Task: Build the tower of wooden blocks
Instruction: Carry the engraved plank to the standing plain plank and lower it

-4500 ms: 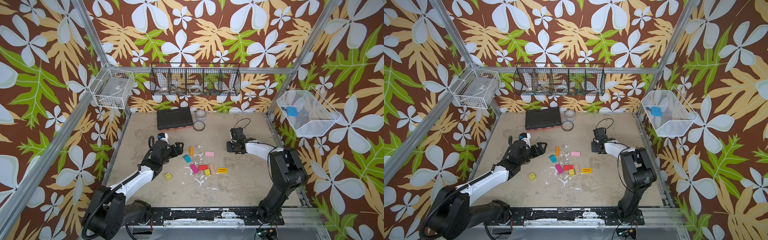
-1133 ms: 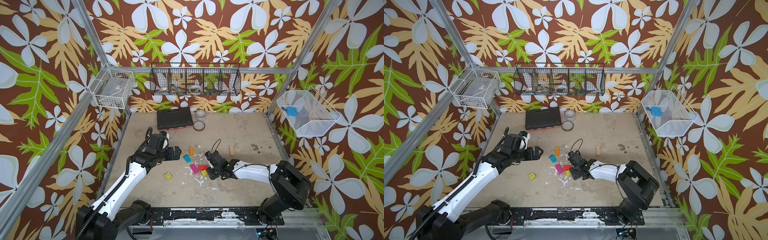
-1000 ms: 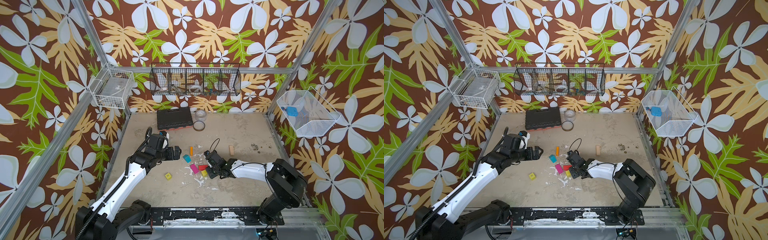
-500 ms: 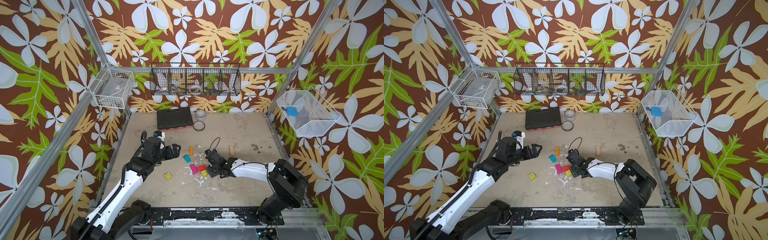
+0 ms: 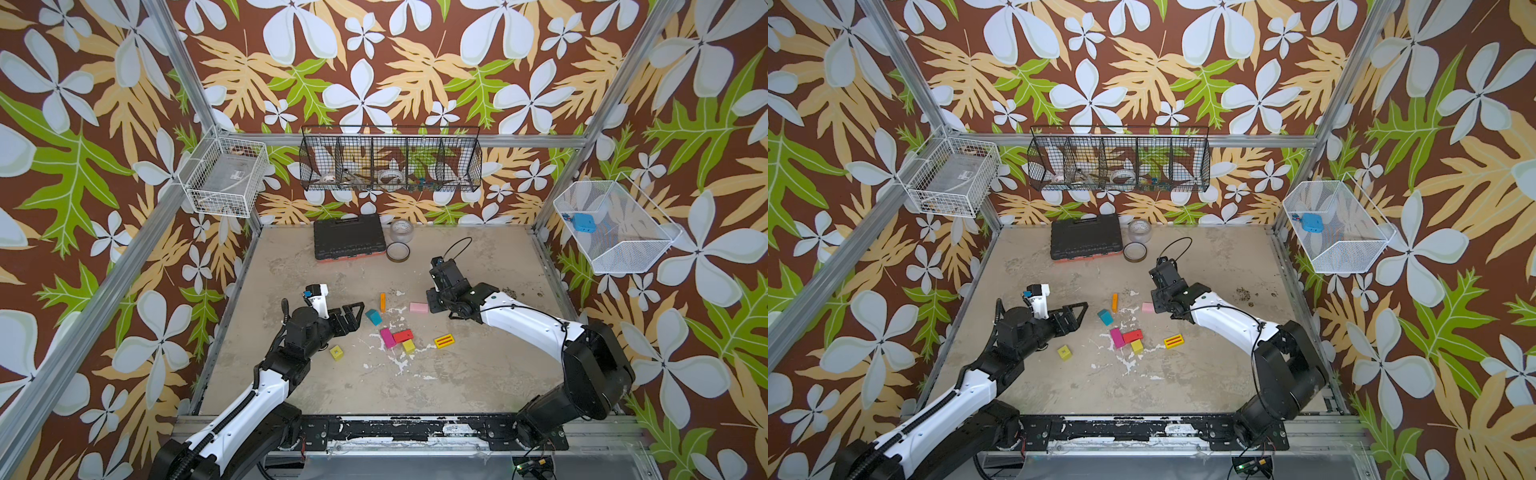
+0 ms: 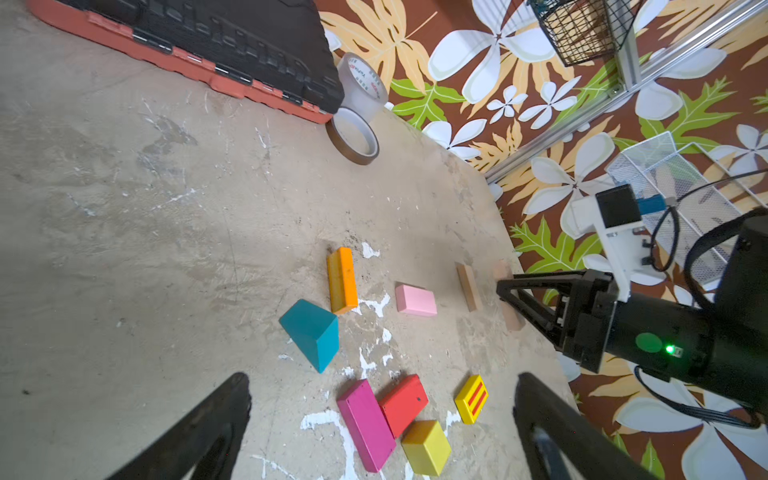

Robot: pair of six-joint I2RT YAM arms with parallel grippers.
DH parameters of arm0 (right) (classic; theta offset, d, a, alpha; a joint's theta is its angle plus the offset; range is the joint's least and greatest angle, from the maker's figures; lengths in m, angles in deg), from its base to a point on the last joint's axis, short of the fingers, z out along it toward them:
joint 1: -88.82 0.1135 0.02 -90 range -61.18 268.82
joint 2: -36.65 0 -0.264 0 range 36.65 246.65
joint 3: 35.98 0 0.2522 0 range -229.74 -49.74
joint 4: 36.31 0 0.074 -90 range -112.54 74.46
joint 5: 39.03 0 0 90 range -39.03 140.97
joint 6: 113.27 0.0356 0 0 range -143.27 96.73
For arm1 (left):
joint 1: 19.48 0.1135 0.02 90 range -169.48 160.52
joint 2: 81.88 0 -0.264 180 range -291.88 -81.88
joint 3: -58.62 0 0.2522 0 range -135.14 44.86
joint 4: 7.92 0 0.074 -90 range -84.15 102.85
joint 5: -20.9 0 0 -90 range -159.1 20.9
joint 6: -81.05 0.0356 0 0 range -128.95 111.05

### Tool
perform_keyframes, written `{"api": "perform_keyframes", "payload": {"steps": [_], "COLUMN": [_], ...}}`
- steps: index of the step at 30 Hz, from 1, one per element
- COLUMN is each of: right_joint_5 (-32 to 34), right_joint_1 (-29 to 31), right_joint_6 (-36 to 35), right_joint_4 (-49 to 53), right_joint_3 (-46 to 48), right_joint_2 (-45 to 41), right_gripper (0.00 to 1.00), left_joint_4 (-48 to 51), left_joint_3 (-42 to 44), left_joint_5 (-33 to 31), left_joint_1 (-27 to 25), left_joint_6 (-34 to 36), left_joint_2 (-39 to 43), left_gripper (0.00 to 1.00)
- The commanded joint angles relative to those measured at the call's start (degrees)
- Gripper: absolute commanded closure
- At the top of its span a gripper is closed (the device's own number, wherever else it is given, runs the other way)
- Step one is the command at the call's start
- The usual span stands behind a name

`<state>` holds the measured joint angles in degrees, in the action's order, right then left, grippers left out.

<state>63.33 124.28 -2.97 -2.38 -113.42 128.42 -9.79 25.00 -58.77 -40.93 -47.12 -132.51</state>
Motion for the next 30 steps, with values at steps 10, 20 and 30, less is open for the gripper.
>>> {"api": "perform_keyframes", "payload": {"steps": [10, 20, 30], "right_joint_5": [-3.4, -5.9, -5.7], "right_joint_1": [-7.2, -11.4, -12.7], "right_joint_6": [-2.3, -2.4, -2.4], "right_joint_4": [-1.3, -1.3, -0.8], "right_joint_3": [1.2, 1.1, 0.1], "right_joint_2": [4.7, 9.9, 12.1], "right_gripper": [1.0, 1.0, 0.98], "left_joint_4": [-4.2, -3.1, -2.7], "left_joint_3": [-2.5, -3.2, -4.0], "left_joint_5": [0.5, -0.6, -0.4], "left_joint_1": [0.0, 0.0, 0.0], "left_joint_6": [2.1, 2.4, 2.5], "left_joint_2": [-8.7, -8.9, -10.7], "left_gripper": [0.0, 0.0, 0.0]}}
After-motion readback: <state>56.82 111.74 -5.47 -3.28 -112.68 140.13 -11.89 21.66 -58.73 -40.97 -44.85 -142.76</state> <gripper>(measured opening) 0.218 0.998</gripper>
